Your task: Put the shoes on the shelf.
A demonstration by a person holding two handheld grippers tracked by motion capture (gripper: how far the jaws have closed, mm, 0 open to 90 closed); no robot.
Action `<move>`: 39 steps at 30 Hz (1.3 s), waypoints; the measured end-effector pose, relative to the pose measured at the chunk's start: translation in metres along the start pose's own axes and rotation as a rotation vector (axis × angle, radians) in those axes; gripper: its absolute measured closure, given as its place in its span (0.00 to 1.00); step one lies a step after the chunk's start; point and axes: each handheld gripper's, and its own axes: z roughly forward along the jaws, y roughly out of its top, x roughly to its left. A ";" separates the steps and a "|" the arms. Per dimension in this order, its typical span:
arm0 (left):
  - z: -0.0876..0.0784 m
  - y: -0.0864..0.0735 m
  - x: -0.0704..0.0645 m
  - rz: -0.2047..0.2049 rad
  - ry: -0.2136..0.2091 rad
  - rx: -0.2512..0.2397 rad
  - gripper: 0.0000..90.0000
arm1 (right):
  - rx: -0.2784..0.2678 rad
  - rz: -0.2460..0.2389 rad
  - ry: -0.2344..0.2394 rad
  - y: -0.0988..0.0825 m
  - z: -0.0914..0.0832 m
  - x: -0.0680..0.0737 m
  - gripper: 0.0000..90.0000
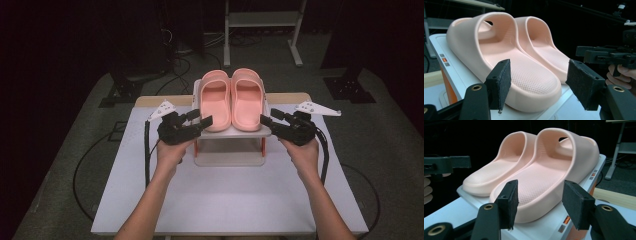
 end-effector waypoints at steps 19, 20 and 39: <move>-0.010 -0.012 -0.012 -0.001 -0.018 -0.007 0.36 | 0.003 -0.019 0.034 -0.014 -0.010 0.009 0.47; -0.011 -0.012 -0.012 -0.001 -0.019 -0.011 0.36 | 0.004 -0.019 0.037 -0.014 -0.010 0.009 0.47; -0.022 -0.024 -0.018 0.011 -0.028 0.003 0.34 | 0.013 -0.024 0.077 -0.030 -0.019 0.015 0.43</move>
